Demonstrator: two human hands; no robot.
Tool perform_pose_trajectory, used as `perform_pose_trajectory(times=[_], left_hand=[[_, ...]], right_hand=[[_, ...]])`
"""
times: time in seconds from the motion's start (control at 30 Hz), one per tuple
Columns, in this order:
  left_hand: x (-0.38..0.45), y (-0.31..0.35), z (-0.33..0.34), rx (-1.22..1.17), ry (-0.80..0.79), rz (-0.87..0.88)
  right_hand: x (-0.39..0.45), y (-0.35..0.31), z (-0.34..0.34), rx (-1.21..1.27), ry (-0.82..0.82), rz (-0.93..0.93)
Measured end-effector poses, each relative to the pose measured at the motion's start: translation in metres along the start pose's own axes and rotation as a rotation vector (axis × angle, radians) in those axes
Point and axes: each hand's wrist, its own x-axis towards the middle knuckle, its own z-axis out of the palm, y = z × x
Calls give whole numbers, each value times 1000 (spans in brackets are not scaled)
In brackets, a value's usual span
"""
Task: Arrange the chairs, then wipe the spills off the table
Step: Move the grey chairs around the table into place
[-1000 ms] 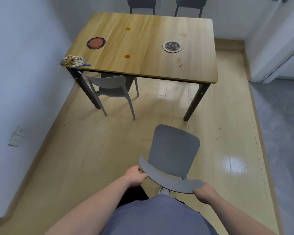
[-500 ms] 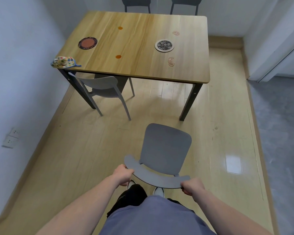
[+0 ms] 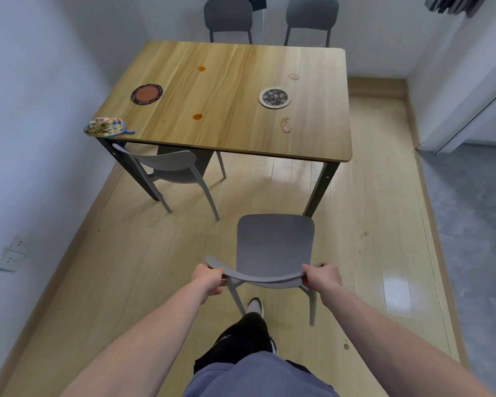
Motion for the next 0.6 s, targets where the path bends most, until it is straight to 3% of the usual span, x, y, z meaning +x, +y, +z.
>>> perform_pose_trajectory(times=[0.17,0.6], left_hand=[[18,40,-4,-75,23,2],[63,164,17,-35,-127,17]], right_hand=[[23,-40,7,141,-32,29],[92,-133,-9,139,77,102]])
